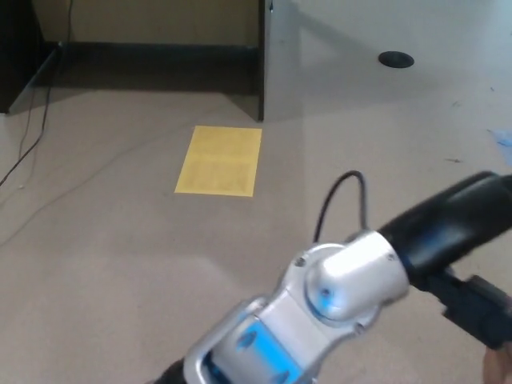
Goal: There is a tripod standing in front of the robot and the robot extends its left arm to grab it. It lifts the tripod and passes it to a person.
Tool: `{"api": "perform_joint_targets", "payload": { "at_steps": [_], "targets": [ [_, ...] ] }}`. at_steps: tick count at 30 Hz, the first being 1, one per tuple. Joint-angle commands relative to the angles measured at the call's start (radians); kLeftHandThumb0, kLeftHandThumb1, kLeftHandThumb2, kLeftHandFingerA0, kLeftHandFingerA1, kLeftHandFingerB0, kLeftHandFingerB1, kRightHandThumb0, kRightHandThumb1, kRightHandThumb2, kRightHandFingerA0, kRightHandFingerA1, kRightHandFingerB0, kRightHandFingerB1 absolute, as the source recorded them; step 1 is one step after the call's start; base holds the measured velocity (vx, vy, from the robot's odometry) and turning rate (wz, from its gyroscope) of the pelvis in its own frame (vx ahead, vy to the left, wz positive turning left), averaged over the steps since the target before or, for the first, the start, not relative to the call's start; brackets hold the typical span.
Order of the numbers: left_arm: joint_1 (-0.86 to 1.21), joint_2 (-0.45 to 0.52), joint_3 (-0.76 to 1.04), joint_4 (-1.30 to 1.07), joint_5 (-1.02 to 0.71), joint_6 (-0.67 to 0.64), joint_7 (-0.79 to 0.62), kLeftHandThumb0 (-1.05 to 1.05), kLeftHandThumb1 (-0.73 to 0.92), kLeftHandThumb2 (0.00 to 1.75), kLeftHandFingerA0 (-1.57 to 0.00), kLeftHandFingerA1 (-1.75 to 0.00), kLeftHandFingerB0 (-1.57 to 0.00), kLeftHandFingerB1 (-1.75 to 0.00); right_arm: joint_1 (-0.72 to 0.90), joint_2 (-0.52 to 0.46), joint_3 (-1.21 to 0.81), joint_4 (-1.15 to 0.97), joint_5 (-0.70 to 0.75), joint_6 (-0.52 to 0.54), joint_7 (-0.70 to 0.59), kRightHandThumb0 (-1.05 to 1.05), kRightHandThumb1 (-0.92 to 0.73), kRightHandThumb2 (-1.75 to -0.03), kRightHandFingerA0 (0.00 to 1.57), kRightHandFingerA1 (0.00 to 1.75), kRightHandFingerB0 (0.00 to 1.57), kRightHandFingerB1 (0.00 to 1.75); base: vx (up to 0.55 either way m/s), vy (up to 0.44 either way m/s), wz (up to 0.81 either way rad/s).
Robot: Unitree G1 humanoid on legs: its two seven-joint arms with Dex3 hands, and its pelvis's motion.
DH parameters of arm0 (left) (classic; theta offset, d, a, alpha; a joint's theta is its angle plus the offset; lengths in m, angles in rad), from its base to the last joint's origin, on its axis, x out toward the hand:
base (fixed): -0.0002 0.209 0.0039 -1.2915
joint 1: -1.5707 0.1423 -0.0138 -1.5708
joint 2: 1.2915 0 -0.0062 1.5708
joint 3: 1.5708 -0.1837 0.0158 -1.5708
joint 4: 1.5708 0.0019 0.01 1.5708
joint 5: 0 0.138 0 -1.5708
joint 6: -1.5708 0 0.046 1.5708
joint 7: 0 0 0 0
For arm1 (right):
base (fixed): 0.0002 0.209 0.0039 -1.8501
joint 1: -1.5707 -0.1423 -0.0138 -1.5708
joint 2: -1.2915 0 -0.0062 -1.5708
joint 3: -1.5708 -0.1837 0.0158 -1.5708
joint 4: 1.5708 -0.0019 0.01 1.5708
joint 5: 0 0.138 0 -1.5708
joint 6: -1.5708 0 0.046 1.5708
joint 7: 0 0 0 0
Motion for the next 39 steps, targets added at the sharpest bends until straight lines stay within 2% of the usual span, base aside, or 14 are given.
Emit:
{"api": "perform_joint_targets", "payload": {
  "at_steps": [1,4,11,16,18,19,28,29,30,33,37,39],
  "targets": [
    [0.019,0.054,0.051,-0.024,-0.01,0.042,-0.059,-0.82,0.43,0.55,0.0,0.0,0.0,0.0,0.0,-0.005,-0.009,0.003,0.011,0.014,0.011,-0.38,-0.66,-0.6,0.65,0.41,0.54,0.38,0.0,0.0,0.0],
    [0.046,0.123,0.106,-0.064,-0.02,0.074,-0.088,-0.76,0.46,0.54,0.0,0.0,0.0,0.0,-0.004,-0.009,-0.005,0.001,0.008,0.005,0.019,-0.41,-0.68,-0.61,0.66,0.41,0.54,0.38,0.0,0.0,0.0],
    [0.163,0.271,0.258,-0.12,-0.053,0.049,-0.133,-0.75,0.47,0.55,0.0,0.0,0.0,0.0,0.004,-0.004,-0.003,-0.005,0.004,0.019,0.008,-0.41,-0.67,-0.61,0.66,0.42,0.53,0.37,0.0,0.0,0.0],
    [0.298,0.305,0.403,-0.135,-0.118,0.014,-0.141,-0.74,0.42,0.53,0.0,0.0,0.0,0.0,0.006,0.0,-0.008,0.003,0.012,0.016,0.009,-0.4,-0.67,-0.6,0.66,0.42,0.54,0.38,0.0,0.0,0.0],
    [0.352,0.313,0.444,-0.132,-0.117,-0.029,-0.136,-0.71,0.43,0.54,0.0,0.0,0.0,0.0,0.007,-0.001,-0.006,0.005,0.007,0.013,0.003,-0.41,-0.67,-0.61,0.66,0.41,0.54,0.38,0.0,0.0,0.0],
    [0.398,0.317,0.475,-0.134,-0.109,-0.053,-0.12,-0.68,0.41,0.78,0.0,-0.05,0.0,0.0,0.011,-0.002,-0.004,0.003,0.005,0.016,0.002,-0.41,-0.67,-0.61,0.66,0.41,0.54,0.38,0.0,0.0,0.0],
    [0.718,0.267,0.742,0.044,-0.13,-0.334,-0.072,-0.5,0.33,0.72,-0.02,-0.34,0.0,-0.17,0.032,-0.006,-0.008,-0.003,0.007,0.013,-0.007,-0.4,-0.67,-0.6,0.69,0.42,0.55,0.38,0.0,0.0,0.0],
    [0.736,0.27,0.756,0.071,-0.121,-0.358,-0.071,-0.52,0.41,0.54,-0.07,-0.32,0.0,-0.23,0.031,-0.006,-0.009,-0.004,0.008,0.017,-0.005,-0.39,-0.67,-0.61,0.7,0.43,0.54,0.38,0.0,0.0,0.0],
    [0.783,0.276,0.784,0.134,-0.115,-0.408,-0.074,-0.49,0.33,0.69,-0.08,-0.44,-0.03,-0.21,0.029,-0.006,-0.01,0.0,0.009,0.016,-0.004,-0.39,-0.67,-0.6,0.69,0.42,0.53,0.37,0.0,0.0,0.0],
    [0.852,0.281,0.827,0.267,-0.119,-0.515,-0.097,-0.42,0.29,0.7,-0.1,-0.47,0.0,-0.3,0.035,-0.006,-0.005,0.002,0.002,0.022,-0.012,-0.39,-0.67,-0.61,0.71,0.43,0.53,0.37,0.0,0.0,0.0],
    [0.92,0.3,0.857,0.406,-0.104,-0.601,-0.108,-0.52,0.33,0.68,-0.08,-0.43,-0.04,-0.24,0.07,-0.003,-0.007,-0.001,0.007,-0.001,-0.016,-0.39,-0.67,-0.6,0.67,0.42,0.53,0.37,0.0,0.0,0.0],
    [0.927,0.305,0.859,0.443,-0.092,-0.619,-0.1,-0.59,0.38,0.66,-0.12,-0.4,-0.06,-0.27,0.078,-0.004,-0.007,-0.003,0.008,-0.003,-0.017,-0.4,-0.67,-0.61,0.66,0.42,0.54,0.37,0.0,0.0,0.0]
  ]
}}
